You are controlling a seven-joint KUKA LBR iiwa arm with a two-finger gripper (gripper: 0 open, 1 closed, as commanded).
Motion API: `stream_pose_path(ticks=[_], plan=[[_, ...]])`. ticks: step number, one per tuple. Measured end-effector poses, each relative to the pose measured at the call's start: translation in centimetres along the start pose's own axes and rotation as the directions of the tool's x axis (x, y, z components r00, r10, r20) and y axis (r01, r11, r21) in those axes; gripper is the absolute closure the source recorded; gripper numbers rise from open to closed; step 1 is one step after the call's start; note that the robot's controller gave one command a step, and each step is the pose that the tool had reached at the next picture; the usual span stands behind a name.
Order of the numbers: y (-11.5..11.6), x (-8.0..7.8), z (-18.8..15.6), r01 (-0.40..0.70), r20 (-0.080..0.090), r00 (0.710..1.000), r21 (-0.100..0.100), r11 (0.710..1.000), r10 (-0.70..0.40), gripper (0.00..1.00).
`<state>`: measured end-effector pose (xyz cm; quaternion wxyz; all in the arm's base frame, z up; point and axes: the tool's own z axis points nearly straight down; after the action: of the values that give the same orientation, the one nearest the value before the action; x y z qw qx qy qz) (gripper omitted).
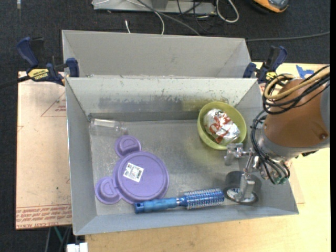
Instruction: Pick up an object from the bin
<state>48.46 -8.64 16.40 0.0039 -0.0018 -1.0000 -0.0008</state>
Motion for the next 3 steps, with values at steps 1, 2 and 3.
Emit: stream_pose_path(ticks=[1,2,3], plan=[[0.1,-0.2,-0.4,0.005,0.008,1.0,0.001,1.0,-0.005,0.0],[6.4,-0.3,9.1,0.232,0.033,0.972,0.007,0.973,-0.232,0.0],[-6.7,0.2,4.5,-0.078,0.021,0.997,0.006,0.997,0.078,0.0]])
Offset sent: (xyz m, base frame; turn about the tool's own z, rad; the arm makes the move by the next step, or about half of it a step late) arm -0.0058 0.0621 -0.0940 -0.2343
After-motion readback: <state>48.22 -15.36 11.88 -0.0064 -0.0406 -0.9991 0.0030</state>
